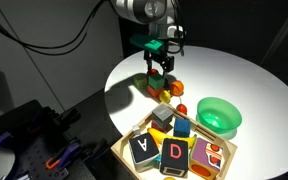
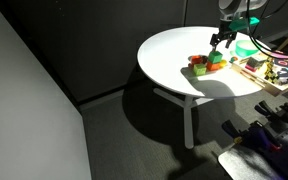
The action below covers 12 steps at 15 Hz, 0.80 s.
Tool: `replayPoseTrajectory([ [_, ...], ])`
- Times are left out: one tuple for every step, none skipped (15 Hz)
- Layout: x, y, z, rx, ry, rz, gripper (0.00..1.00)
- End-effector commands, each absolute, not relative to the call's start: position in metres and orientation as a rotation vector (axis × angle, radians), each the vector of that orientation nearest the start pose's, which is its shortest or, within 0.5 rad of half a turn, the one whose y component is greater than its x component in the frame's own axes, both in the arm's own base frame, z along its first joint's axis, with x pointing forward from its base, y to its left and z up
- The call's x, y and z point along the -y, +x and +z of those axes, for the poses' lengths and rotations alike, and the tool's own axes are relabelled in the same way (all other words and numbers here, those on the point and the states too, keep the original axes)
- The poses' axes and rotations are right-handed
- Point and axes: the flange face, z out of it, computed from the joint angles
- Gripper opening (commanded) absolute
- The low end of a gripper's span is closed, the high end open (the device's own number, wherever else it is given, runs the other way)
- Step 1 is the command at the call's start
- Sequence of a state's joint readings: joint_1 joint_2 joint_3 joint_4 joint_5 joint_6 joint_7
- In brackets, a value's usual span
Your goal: Put the green block inside the wooden crate
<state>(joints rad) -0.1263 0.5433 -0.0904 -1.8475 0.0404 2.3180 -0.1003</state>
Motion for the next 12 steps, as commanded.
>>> replayPoseTrajectory([
  [0.136,0.63,0.217,-0.167,-3.138,0.062,1.0],
  [0.136,0.63,0.214,-0.163,-3.14,0.057,1.0],
  [0.135,0.631,0.211,-0.158,-3.141,0.052,1.0],
  [0.135,0.632,0.208,-0.154,-3.143,0.051,1.0],
  [0.134,0.632,0.205,-0.148,-3.143,0.053,1.0],
  [0.133,0.632,0.202,-0.14,-3.145,0.058,1.0],
  [0.132,0.632,0.198,-0.135,-3.145,0.064,1.0],
  [0.132,0.632,0.196,-0.132,-3.145,0.07,1.0],
  [0.132,0.632,0.193,-0.131,-3.145,0.076,1.0],
  [0.133,0.632,0.191,-0.132,-3.146,0.083,0.75],
  [0.134,0.632,0.189,-0.133,-3.148,0.087,0.72],
  [0.134,0.632,0.188,-0.134,-3.149,0.088,0.66],
])
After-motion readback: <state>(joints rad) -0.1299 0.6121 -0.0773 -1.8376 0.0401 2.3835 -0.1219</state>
